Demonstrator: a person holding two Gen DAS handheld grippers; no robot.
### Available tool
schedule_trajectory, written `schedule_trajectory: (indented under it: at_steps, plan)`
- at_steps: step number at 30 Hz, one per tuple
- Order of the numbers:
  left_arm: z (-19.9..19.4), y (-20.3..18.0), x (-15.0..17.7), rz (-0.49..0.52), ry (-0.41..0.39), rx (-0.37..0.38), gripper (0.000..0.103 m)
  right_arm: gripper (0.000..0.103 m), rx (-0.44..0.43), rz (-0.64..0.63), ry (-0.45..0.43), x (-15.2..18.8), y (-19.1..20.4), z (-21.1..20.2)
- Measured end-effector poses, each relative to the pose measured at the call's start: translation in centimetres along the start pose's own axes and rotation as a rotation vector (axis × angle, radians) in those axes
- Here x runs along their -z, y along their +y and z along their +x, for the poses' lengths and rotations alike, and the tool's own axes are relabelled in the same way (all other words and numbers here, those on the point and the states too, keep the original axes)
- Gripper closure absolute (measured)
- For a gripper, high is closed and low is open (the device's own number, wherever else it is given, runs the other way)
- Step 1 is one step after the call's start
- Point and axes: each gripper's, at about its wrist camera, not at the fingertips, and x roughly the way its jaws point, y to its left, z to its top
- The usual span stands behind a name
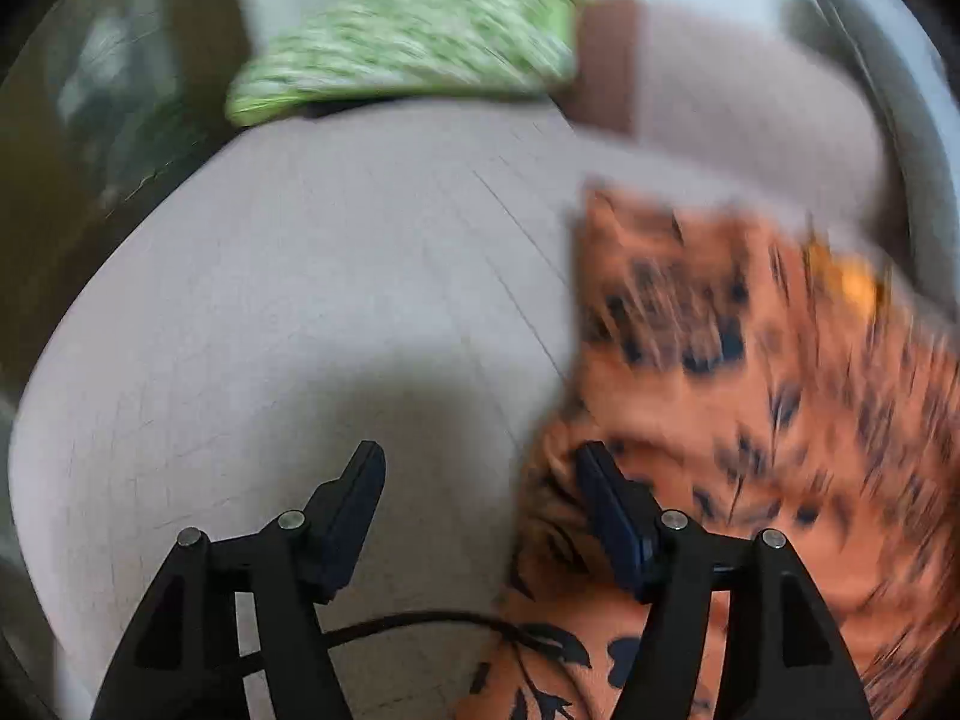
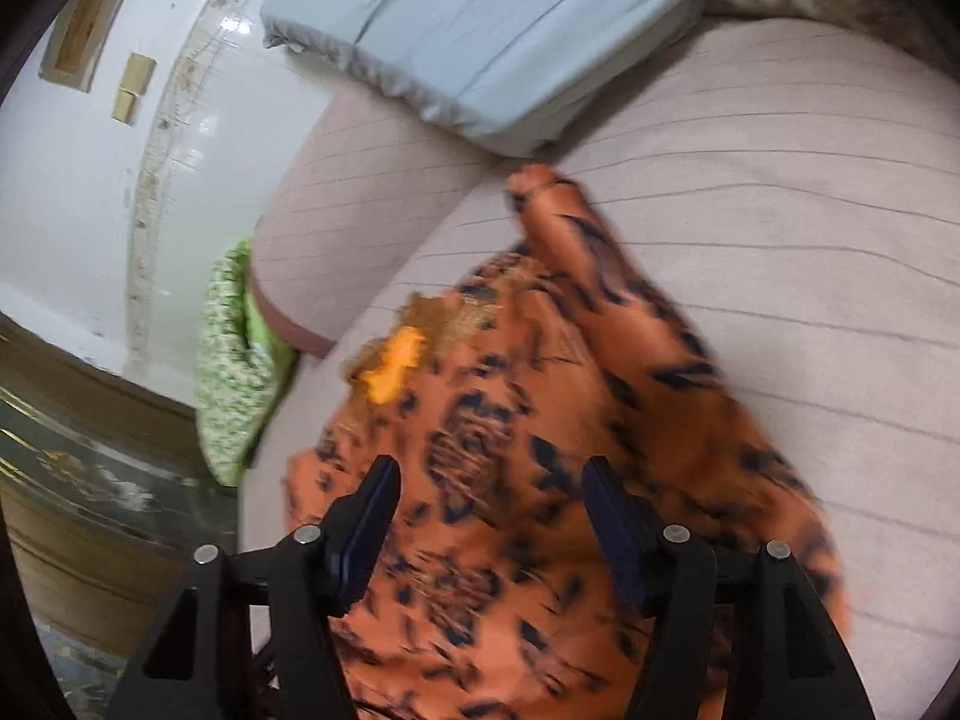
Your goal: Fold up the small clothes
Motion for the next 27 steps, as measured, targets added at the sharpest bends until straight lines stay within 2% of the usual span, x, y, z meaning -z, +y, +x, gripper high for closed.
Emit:
schedule_trajectory:
  at_steps: [1, 2, 3, 4, 6, 8, 10, 13, 14, 15, 16, 17, 19, 20, 21, 22, 23, 24, 25, 26, 27]
  plan:
    - [-0.8, 0.8, -0.3, -0.033, -0.043, -0.031, 0.035, 0.035, 0.059, -0.023, 0.012, -0.1, -0.2, 0.9]
    - [-1.5, 1.5, -0.6, -0.064, -0.087, -0.067, 0.035, 0.035, 0.186, -0.009, 0.037, 0.0, -1.3, 2.1]
    - [-2.0, 2.4, -0.8, -0.101, -0.119, -0.091, 0.035, 0.042, 0.224, 0.031, 0.034, 0.2, -2.0, 2.6]
    - [-2.4, 3.2, -0.9, -0.137, -0.136, -0.089, 0.035, 0.042, 0.219, -0.007, 0.002, 0.3, -1.0, 2.2]
    - [-2.4, 4.6, -1.1, -0.215, -0.145, 0.009, 0.035, 0.041, 0.224, -0.129, -0.041, 0.9, 2.5, 1.8]
    - [-1.5, 4.3, -1.6, -0.218, -0.1, 0.136, 0.035, 0.041, 0.172, -0.221, -0.036, 1.5, 6.2, 2.5]
    - [-1.1, 3.4, -1.9, -0.177, -0.08, 0.188, 0.035, 0.041, 0.059, -0.314, 0.045, 2.4, 11.0, 4.9]
    - [-0.4, 1.8, -1.9, -0.13, -0.048, 0.194, 0.035, 0.041, -0.195, -0.334, 0.235, 4.7, 16.8, 10.2]
    - [-0.5, 1.7, -1.6, -0.132, -0.039, 0.187, 0.035, 0.041, -0.263, -0.316, 0.292, 5.4, 18.1, 12.2]
    - [-0.1, 2.0, -1.6, -0.142, -0.022, 0.182, 0.035, 0.041, -0.338, -0.29, 0.386, 6.7, 19.3, 15.1]
    - [0.2, 2.1, -1.5, -0.151, -0.007, 0.181, 0.035, 0.041, -0.371, -0.27, 0.451, 7.5, 19.8, 17.2]
    - [1.2, 2.2, -1.6, -0.16, 0.025, 0.173, 0.035, 0.04, -0.352, -0.273, 0.505, 8.8, 20.0, 20.0]
    - [3.0, 2.0, -1.4, -0.114, 0.114, 0.159, 0.034, 0.042, -0.223, -0.274, 0.538, 9.9, 18.3, 23.4]
    - [4.3, 2.2, -0.7, -0.108, 0.19, 0.172, 0.034, 0.052, -0.253, -0.18, 0.498, 9.5, 16.9, 23.4]
    - [4.1, 2.9, -0.6, -0.143, 0.172, 0.201, 0.034, 0.052, -0.281, -0.122, 0.476, 9.0, 16.5, 22.7]
    - [3.6, 3.9, -0.8, -0.198, 0.164, 0.225, 0.034, 0.05, -0.276, -0.119, 0.466, 8.8, 16.6, 21.9]
    - [2.9, 5.7, -0.9, -0.303, 0.156, 0.244, 0.034, 0.044, -0.285, -0.146, 0.445, 8.6, 17.1, 20.9]
    - [2.3, 6.8, -0.9, -0.372, 0.128, 0.255, 0.035, 0.043, -0.307, -0.158, 0.43, 8.5, 17.4, 20.3]
    - [1.7, 7.7, -1.0, -0.419, 0.094, 0.268, 0.035, 0.043, -0.353, -0.169, 0.409, 8.2, 17.5, 19.8]
    - [1.1, 8.2, -1.3, -0.439, 0.055, 0.282, 0.035, 0.038, -0.364, -0.191, 0.389, 8.1, 17.4, 19.8]
    - [0.9, 8.1, -1.8, -0.412, 0.032, 0.295, 0.035, 0.035, -0.228, -0.224, 0.378, 8.1, 16.4, 21.2]
